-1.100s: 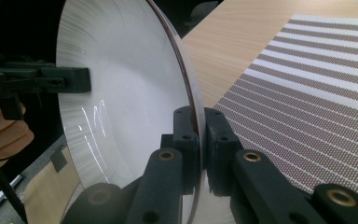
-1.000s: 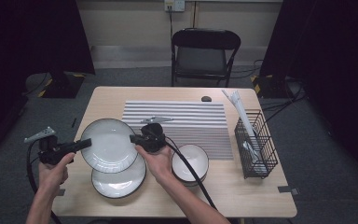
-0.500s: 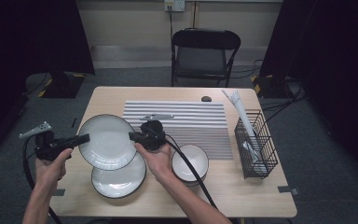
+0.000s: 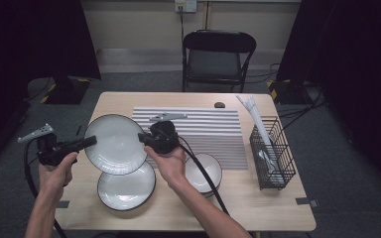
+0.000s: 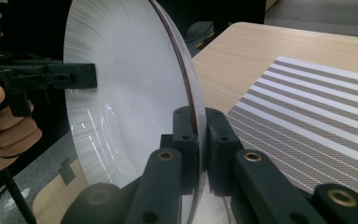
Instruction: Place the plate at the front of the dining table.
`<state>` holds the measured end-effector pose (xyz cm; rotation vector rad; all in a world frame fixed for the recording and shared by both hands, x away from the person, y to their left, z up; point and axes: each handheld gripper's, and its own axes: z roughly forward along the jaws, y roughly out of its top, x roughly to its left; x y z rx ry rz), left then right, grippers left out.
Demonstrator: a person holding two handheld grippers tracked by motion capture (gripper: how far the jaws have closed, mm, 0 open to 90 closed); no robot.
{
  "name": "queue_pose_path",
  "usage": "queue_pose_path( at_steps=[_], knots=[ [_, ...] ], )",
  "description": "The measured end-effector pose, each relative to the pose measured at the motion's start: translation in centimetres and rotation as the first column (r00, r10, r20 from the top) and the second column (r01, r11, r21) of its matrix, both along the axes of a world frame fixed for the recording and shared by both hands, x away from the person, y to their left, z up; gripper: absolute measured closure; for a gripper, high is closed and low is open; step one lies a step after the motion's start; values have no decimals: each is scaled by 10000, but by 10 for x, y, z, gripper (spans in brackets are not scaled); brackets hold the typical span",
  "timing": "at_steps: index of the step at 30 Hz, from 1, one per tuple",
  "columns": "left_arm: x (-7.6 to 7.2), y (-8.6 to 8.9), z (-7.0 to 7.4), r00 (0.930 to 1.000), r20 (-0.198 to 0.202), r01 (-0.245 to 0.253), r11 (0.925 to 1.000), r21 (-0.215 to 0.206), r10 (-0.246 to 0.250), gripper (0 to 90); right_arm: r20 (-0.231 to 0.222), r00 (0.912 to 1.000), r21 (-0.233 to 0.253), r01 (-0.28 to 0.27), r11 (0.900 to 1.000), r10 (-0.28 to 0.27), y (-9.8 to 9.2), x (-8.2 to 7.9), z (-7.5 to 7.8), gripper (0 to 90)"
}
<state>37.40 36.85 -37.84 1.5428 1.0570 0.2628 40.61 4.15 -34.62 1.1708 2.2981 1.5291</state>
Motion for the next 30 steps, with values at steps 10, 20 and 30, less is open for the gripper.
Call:
queue_pose_path(
  at_steps=[10, 20, 30],
  knots=[
    [14, -23, 6, 9997, 160, 181, 9998, -115, -180, 828, -59, 9993, -56, -372, 9993, 372, -25, 16, 6, 836],
    [29, -56, 9, 9985, 144, 539, 9984, -145, -537, 820, 244, 9987, 414, -458, 9981, 448, -56, 21, 6, 801],
    [43, -78, 11, 9953, 77, 965, 9953, -8, -964, 821, 242, 9991, 1105, -373, 9932, 348, -84, 29, 3, 806]
  ],
)
